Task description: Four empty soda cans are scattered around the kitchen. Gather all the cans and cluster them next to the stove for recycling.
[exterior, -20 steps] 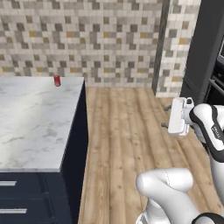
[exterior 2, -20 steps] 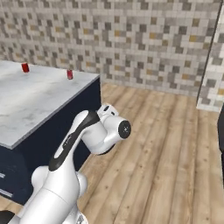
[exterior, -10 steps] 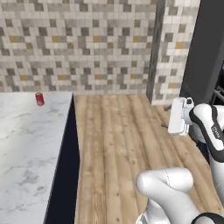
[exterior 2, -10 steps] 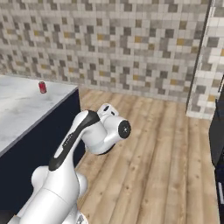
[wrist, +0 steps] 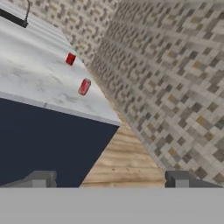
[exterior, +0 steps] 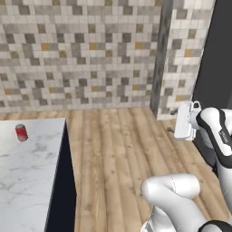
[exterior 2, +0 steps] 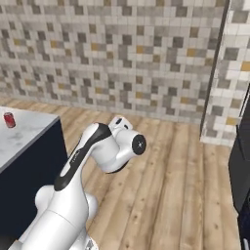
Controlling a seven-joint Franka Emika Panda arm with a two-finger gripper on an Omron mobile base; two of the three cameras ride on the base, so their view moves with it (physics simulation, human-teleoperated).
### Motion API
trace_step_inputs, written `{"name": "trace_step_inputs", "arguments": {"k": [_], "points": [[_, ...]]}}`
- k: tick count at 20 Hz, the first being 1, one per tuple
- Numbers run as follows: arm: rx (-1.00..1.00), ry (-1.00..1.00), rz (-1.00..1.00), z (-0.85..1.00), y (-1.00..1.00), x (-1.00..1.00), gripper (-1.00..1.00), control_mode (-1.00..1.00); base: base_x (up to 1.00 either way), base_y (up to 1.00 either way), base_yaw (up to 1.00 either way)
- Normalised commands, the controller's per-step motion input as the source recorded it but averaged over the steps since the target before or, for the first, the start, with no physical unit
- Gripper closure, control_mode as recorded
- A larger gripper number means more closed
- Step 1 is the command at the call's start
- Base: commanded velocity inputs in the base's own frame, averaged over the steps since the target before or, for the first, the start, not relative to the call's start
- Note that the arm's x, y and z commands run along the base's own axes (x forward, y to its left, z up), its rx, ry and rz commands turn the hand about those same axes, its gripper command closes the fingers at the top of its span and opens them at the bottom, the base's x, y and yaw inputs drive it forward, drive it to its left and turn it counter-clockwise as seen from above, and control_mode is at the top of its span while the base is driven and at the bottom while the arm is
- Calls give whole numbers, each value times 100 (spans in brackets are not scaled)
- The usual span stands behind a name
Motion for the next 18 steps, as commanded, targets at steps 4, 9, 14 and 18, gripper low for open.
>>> {"name": "trace_step_inputs", "arguments": {"k": [4,9,14,18], "points": [[0,0,0,0,0,0,-100,100,85,0,-2],[0,0,0,0,0,0,-100,100,23,0,6],[0,0,0,0,0,0,-100,100,-15,0,22],[0,0,0,0,0,0,-100,100,-15,0,35]]}}
